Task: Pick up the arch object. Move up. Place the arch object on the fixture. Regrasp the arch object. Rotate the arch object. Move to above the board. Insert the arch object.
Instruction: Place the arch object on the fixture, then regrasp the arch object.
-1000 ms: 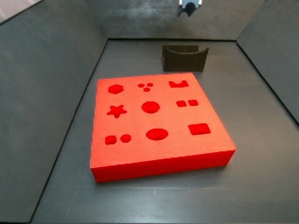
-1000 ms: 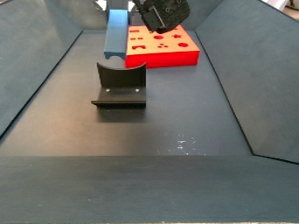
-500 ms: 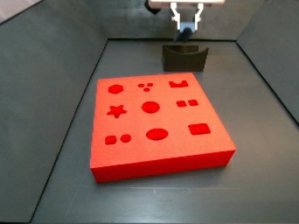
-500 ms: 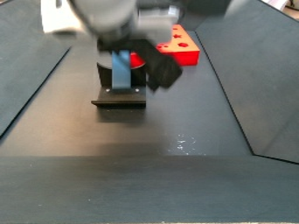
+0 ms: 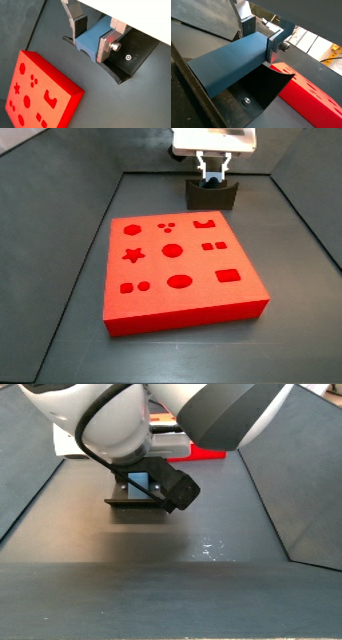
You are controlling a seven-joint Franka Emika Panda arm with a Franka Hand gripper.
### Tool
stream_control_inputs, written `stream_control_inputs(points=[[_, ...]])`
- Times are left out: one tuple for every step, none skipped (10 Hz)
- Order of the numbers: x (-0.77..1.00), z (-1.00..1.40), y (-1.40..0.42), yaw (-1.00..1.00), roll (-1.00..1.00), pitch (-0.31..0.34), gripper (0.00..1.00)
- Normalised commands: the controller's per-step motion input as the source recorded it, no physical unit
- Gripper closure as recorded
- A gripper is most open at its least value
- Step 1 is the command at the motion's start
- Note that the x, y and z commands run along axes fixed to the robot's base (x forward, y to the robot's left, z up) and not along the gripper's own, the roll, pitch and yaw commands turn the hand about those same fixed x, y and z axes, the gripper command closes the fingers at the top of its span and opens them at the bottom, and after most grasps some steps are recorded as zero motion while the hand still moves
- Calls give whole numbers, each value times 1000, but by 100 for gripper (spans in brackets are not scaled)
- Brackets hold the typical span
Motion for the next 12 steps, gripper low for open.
stream_control_inputs(points=[[110, -574, 169, -176, -88, 29, 100], [118, -562, 169, -177, -91, 24, 100], [119, -554, 172, -166, -90, 21, 100], [111, -561, 162, -147, -94, 23, 100], [0, 0, 0, 0, 0, 0, 0], [0, 1000, 0, -24, 51, 46, 0], [-4, 1000, 4, -20, 55, 48, 0], [-20, 1000, 7, -17, 58, 47, 0], [-26, 1000, 5, -18, 57, 46, 0], [-35, 1000, 9, -22, 53, 43, 0], [-34, 903, 13, -24, 46, 44, 0], [-34, 647, 15, -25, 39, 46, 0]])
